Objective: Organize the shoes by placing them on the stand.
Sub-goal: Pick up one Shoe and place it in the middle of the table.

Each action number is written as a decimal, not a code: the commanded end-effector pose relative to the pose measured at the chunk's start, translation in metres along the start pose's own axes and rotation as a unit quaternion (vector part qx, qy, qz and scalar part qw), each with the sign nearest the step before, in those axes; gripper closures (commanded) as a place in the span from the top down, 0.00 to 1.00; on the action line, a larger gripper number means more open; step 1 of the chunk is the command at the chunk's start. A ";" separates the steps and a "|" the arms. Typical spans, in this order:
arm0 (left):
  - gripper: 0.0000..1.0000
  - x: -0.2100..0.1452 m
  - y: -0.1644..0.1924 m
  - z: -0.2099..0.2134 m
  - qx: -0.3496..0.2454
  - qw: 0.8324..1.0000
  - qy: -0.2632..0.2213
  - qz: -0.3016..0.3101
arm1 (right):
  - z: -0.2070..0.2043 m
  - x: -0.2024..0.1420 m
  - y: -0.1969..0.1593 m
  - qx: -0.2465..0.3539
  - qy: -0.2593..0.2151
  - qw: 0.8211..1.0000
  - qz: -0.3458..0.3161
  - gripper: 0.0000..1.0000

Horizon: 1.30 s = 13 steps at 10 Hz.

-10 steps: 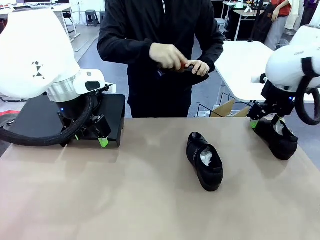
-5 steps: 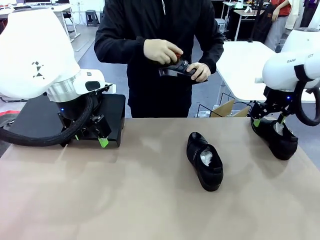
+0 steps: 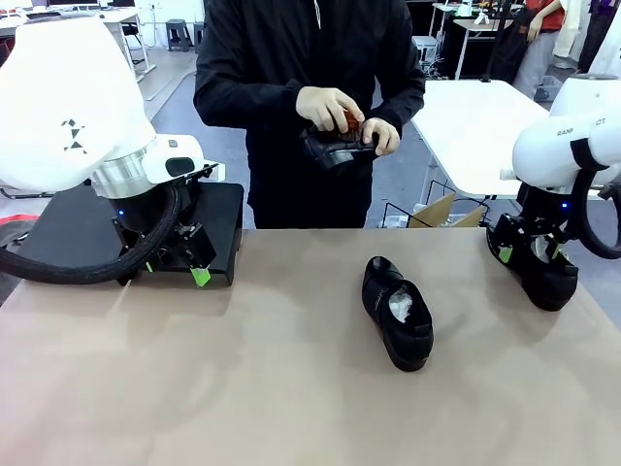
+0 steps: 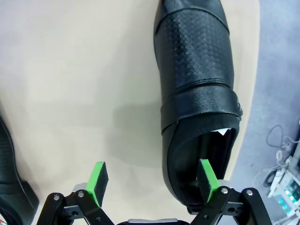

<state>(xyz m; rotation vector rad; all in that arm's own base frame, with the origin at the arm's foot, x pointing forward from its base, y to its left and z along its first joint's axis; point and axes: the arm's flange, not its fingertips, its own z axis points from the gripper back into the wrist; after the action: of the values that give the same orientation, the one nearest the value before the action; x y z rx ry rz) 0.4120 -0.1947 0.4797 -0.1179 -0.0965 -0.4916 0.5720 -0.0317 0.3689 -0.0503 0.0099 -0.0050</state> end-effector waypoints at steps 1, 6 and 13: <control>1.00 -0.002 0.000 -0.001 -0.002 1.000 -0.009 0.004 | -0.005 0.001 0.001 -0.003 0.006 1.000 -0.017 1.00; 1.00 -0.002 0.000 -0.001 -0.002 1.000 -0.009 0.004 | -0.024 0.007 0.002 0.012 0.008 1.000 0.002 1.00; 1.00 -0.002 0.000 -0.001 -0.002 1.000 -0.009 0.004 | -0.032 0.010 0.001 -0.008 0.002 1.000 0.008 0.00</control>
<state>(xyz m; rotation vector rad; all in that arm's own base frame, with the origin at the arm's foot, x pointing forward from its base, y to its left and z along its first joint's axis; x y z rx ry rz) 0.4120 -0.1947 0.4797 -0.1179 -0.0967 -0.4915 0.5781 -0.0302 0.3385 -0.0474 0.0310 0.0035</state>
